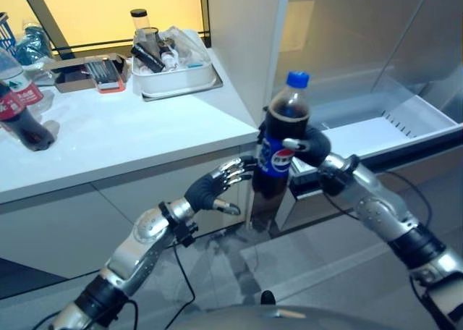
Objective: Take the drinks into the refrigerator
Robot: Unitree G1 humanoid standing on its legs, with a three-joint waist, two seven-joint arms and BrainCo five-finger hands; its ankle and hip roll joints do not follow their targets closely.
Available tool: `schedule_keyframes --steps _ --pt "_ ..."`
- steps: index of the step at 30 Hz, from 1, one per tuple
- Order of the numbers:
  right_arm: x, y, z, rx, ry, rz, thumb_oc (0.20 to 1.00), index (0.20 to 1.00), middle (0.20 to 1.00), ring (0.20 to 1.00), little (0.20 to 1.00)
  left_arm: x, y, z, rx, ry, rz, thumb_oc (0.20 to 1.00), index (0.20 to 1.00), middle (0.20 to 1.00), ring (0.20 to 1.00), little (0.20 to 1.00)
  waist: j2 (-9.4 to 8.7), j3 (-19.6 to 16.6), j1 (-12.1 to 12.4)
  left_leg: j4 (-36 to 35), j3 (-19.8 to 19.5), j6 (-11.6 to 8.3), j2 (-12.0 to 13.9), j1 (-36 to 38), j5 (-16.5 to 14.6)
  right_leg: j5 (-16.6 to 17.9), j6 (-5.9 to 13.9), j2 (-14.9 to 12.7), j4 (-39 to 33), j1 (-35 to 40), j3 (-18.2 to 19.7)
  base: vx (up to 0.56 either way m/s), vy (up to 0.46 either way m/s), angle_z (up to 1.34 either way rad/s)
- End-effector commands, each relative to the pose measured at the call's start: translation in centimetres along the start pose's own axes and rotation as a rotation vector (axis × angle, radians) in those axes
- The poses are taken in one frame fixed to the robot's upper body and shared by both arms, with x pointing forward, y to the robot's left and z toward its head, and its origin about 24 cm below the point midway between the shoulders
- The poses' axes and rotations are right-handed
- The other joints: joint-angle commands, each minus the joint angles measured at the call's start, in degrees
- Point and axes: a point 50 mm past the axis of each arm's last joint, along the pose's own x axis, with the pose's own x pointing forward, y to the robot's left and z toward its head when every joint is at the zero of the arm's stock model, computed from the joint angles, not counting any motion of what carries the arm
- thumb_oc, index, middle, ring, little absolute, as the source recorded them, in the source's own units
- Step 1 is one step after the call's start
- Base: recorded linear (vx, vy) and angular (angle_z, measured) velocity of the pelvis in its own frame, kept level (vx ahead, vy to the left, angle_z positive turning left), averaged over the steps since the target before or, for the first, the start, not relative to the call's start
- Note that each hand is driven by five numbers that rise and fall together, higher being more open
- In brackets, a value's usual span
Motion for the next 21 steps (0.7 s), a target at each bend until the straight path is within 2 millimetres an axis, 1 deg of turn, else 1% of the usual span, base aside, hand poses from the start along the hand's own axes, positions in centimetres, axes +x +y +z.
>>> schedule_keyframes --steps 1,2,3,4,5,6,8,9,11,13,14,17,21 --pt "1.8 -0.8 8.5 -0.147 -0.367 0.009 0.200 0.200 0.200 0.200 0.200 -1.0 0.1 1.1 -0.005 -0.017 -0.035 1.000 1.000 1.000 1.000 1.000 -3.64 -3.06 -0.24 0.14 -4.04 2.10 -2.56 -0.19 -0.80 -5.03 3.26 -1.67 1.02 6.07 -2.91 0.00 0.000 0.00" --pt "1.3 -1.7 9.5 -0.186 -0.371 -0.033 0.200 0.200 0.200 0.200 0.200 -1.2 0.1 1.0 -0.012 -0.004 -0.036 1.000 1.000 1.000 1.000 1.000 -3.81 -3.07 -0.25 0.14 -4.02 2.04 -2.52 -0.26 -0.77 -5.02 3.31 -1.63 1.02 5.97 -2.99 0.00 0.000 0.00" --pt "1.1 -2.3 9.9 -0.196 -0.374 -0.066 0.200 0.200 0.200 0.200 0.200 -1.3 0.2 0.9 -0.015 0.001 -0.036 1.000 1.000 1.000 1.000 1.000 -3.91 -3.14 -0.24 0.14 -4.02 2.03 -2.53 -0.35 -0.78 -5.02 3.32 -1.62 1.01 5.87 -2.96 0.00 0.000 0.00" --pt "1.1 -2.3 9.9 -0.196 -0.374 -0.066 0.200 0.200 0.200 0.200 0.200 -1.3 0.2 0.9 -0.015 0.001 -0.036 1.000 1.000 1.000 1.000 1.000 -3.90 -3.13 -0.24 0.14 -4.01 2.03 -2.53 -0.35 -0.78 -5.02 3.32 -1.62 1.02 5.86 -2.95 0.00 0.000 0.00" --pt "0.8 -2.9 10.6 -0.230 -0.359 -0.091 0.200 0.200 0.200 0.200 0.200 -1.5 0.2 0.9 -0.020 0.008 -0.033 1.000 1.000 1.000 1.000 1.000 -4.03 -3.14 -0.32 0.14 -4.02 1.98 -2.50 -0.41 -0.75 -5.03 3.33 -1.57 1.06 5.75 -2.96 0.00 0.000 0.00" --pt "0.8 -2.9 10.6 -0.230 -0.359 -0.091 0.200 0.200 0.200 0.200 0.200 -1.5 0.2 0.9 -0.020 0.008 -0.033 1.000 1.000 1.000 1.000 1.000 -4.02 -3.13 -0.33 0.14 -4.02 1.97 -2.49 -0.42 -0.75 -5.03 3.33 -1.57 1.06 5.74 -2.96 0.00 0.000 0.00" --pt "0.3 -4.2 11.6 -0.267 -0.345 -0.153 0.200 0.200 0.200 0.200 0.200 -1.8 0.2 1.0 -0.014 0.017 -0.042 1.000 1.000 1.000 1.000 1.000 -4.20 -2.98 -0.32 0.14 -4.06 1.90 -2.46 -0.52 -0.65 -5.01 3.34 -1.49 1.06 5.65 -2.93 0.00 0.000 0.00" --pt "0.1 -4.5 11.9 -0.287 -0.331 -0.169 0.200 0.200 0.200 0.200 0.200 -1.9 0.2 0.9 -0.019 0.022 -0.040 1.000 1.000 1.000 1.000 1.000 -4.31 -2.92 -0.30 0.14 -4.02 1.87 -2.46 -0.59 -0.63 -4.98 3.36 -1.47 1.09 5.53 -2.90 0.00 0.000 0.00" --pt "-0.2 -4.8 12.3 -0.336 -0.291 -0.182 0.200 0.200 0.200 0.200 0.200 -2.2 0.4 0.7 -0.024 0.034 -0.032 1.000 1.000 1.000 1.000 1.000 -4.32 -2.74 -0.36 0.14 -4.11 1.80 -2.38 -0.42 -1.07 -5.32 3.39 -1.27 1.05 5.68 -2.87 0.02 0.000 0.02" --pt "-0.9 -5.6 12.5 -0.357 -0.273 -0.230 0.200 0.200 0.200 0.200 0.200 -2.4 0.5 0.6 -0.027 0.041 -0.021 1.000 1.000 1.000 1.000 1.000 -4.33 -2.32 -0.40 0.14 -4.02 1.69 -2.34 -0.63 -0.94 -5.29 3.49 -1.26 1.10 5.41 -2.95 0.01 0.004 0.07" --pt "-1.1 -5.6 12.7 -0.383 -0.249 -0.228 0.200 0.200 0.200 0.200 0.200 -2.6 0.6 0.6 -0.023 0.042 -0.012 1.000 1.000 1.000 1.000 1.000 -4.38 -1.94 -0.43 0.14 -4.04 1.67 -2.30 -0.79 -0.84 -5.32 3.48 -1.21 1.11 5.26 -2.92 -0.02 0.006 0.08" --pt "-1.7 -6.1 12.8 -0.401 -0.244 -0.266 0.200 0.200 0.200 0.200 0.200 -3.0 0.8 0.6 -0.015 0.044 0.005 1.000 1.000 1.000 1.000 1.000 -4.43 -1.21 -0.37 0.14 -4.10 1.64 -2.33 -1.66 -0.61 -5.34 3.53 -1.18 1.16 4.43 -2.93 -0.01 0.001 0.02" --pt "-1.8 -6.5 13.6 -0.433 -0.228 -0.285 0.200 0.200 0.200 0.200 0.200 -3.2 1.1 0.9 -0.004 0.041 0.013 1.000 1.000 1.000 1.000 1.000 -4.55 -0.17 -0.27 0.14 -4.22 1.62 -2.30 -3.12 -0.19 -5.23 3.52 -1.13 1.53 2.84 -2.84 -0.04 -0.011 0.01"
